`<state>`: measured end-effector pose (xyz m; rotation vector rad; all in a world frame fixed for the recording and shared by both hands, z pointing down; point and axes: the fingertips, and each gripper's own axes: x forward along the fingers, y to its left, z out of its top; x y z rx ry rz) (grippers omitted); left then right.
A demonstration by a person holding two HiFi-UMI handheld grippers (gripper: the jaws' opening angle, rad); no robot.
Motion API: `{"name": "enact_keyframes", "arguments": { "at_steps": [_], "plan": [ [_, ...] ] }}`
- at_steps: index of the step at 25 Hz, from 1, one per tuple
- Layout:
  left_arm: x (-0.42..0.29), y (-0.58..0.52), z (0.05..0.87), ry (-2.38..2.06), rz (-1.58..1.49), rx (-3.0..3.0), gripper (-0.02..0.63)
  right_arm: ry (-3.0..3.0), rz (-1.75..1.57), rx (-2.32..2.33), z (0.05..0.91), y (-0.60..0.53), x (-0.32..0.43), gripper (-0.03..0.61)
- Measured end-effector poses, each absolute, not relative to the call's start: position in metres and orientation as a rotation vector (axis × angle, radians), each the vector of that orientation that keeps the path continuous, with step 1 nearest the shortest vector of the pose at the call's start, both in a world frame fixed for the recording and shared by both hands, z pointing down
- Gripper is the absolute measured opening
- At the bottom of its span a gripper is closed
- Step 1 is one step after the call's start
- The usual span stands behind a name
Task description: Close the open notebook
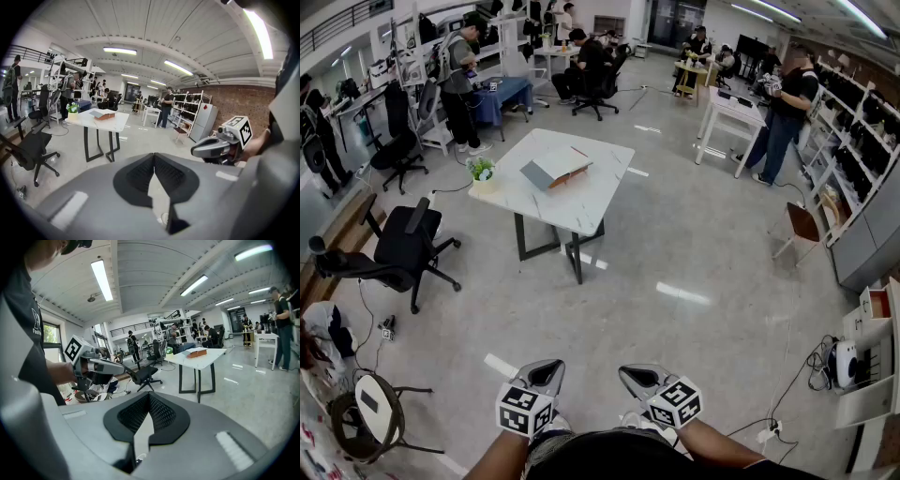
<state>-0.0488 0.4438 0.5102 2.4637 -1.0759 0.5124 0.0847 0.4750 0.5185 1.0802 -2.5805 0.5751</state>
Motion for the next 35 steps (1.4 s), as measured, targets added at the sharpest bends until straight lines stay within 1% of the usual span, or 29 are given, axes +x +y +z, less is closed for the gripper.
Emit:
{"name": "enact_keyframes", "arguments": {
  "at_steps": [18, 35],
  "plan": [
    [-0.055, 0.449, 0.505, -1.080, 0.465, 2.474, 0.058, -2.565, 0.622, 1.091, 0.522, 0.485, 0.075, 0.000],
    [-0.090, 0.445, 0.509, -1.048, 0.485, 2.499, 0.058, -2.558, 0.609, 1.096, 0.524, 0.483, 0.034, 0.000]
  ]
}}
